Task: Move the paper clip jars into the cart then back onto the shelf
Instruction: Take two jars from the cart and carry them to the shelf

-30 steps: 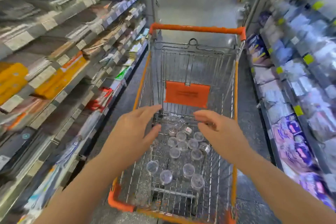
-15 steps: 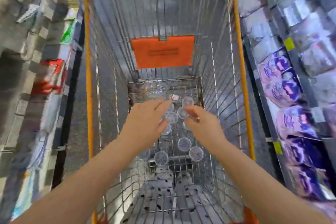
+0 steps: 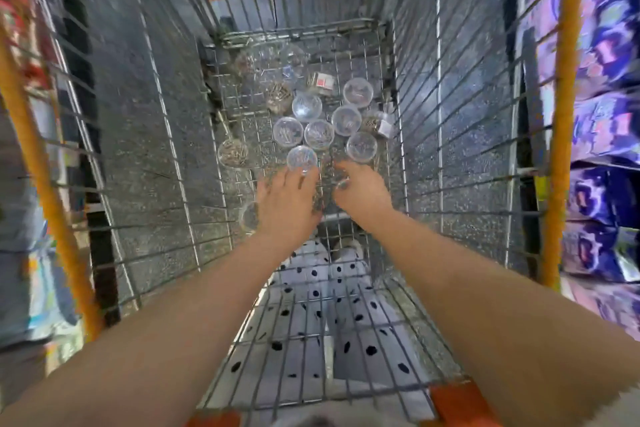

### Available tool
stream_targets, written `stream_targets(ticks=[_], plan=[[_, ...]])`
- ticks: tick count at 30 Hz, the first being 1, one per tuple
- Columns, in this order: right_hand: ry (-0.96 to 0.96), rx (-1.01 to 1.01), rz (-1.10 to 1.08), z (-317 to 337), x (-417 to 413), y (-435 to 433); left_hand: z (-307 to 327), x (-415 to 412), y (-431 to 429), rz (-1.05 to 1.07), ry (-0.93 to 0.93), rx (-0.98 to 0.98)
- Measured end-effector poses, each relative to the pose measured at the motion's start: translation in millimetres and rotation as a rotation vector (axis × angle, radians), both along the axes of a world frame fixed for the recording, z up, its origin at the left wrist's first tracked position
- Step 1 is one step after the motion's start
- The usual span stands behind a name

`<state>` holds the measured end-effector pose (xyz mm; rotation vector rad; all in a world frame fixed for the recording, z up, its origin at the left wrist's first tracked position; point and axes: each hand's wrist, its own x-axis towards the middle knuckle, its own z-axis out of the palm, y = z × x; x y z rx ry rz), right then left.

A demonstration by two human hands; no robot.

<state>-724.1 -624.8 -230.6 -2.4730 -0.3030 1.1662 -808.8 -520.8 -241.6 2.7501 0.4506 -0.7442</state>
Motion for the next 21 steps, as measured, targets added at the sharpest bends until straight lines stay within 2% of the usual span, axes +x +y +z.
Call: stream_targets(ticks=[6,11,17,21], plan=[[-0.126,-0.258,0.259,-58,-20,-12,-45,-32,-10,0.015,0.163,0.011],[-0.137,-0.306,0.198,-85,-29,-16,-64,-35,-7,-0.045,0.256,0.003],[-0.179,-0.279,0.158,-57,-11,-15,-39,-26,1,0.070,0.192,-0.095],[-0.177,-0.137,0.078,-3,4,-9,10,-8,8,0.129,0.060,-0.071]])
